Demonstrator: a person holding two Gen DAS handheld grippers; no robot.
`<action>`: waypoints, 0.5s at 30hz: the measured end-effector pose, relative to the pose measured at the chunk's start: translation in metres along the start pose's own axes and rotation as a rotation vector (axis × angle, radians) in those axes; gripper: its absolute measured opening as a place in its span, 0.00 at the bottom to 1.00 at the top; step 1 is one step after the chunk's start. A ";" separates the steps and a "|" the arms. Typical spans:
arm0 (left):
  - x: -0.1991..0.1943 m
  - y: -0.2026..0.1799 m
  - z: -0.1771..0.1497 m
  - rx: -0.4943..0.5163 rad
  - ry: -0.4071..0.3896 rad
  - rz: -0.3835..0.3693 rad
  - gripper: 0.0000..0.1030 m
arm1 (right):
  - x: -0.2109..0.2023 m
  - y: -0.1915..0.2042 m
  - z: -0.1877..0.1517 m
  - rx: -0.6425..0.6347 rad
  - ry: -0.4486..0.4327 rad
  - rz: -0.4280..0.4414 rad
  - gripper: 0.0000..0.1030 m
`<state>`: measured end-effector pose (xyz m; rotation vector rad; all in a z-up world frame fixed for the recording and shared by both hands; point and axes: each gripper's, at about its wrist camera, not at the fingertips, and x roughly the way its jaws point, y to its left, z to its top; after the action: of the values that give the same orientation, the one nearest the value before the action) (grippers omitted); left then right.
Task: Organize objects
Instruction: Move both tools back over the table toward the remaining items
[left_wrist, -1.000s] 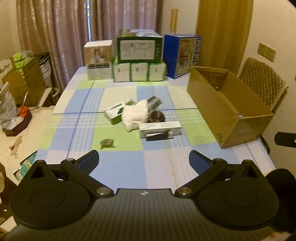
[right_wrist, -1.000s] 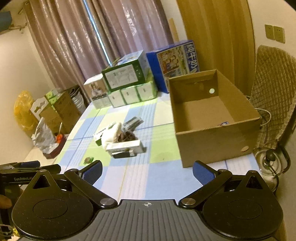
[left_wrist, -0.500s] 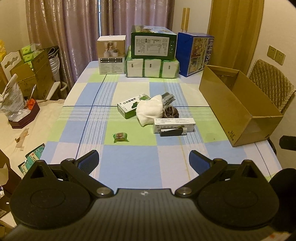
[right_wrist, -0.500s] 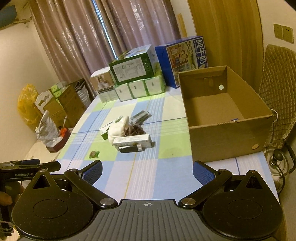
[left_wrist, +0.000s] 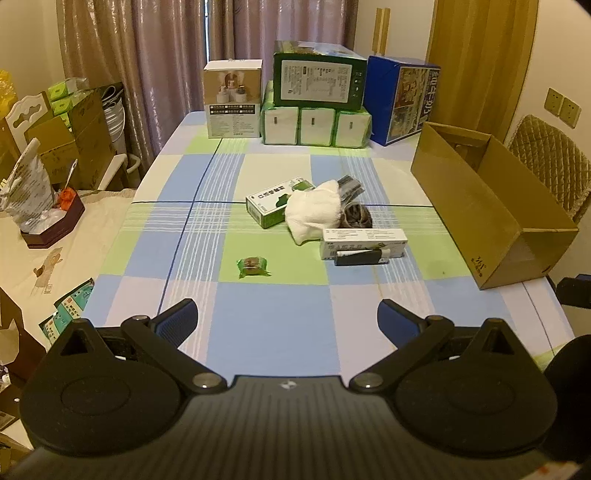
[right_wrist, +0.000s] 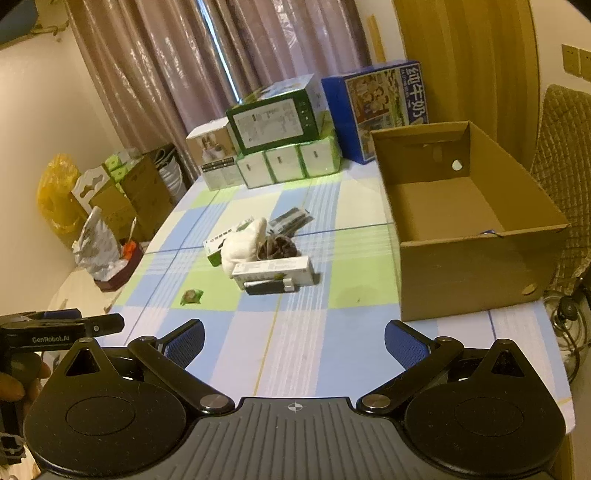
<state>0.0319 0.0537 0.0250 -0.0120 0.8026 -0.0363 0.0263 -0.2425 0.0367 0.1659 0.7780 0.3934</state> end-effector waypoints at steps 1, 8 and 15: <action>0.001 0.001 0.001 -0.002 0.001 0.002 0.99 | 0.003 0.001 0.000 -0.004 0.003 0.001 0.98; 0.013 0.010 0.003 0.005 0.015 0.014 0.99 | 0.024 0.011 -0.001 -0.030 0.025 0.006 0.98; 0.032 0.023 0.006 0.012 0.038 0.021 0.99 | 0.050 0.021 -0.003 -0.056 0.044 0.004 0.98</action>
<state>0.0588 0.0756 0.0059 0.0082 0.8405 -0.0210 0.0503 -0.2027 0.0079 0.1069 0.8097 0.4230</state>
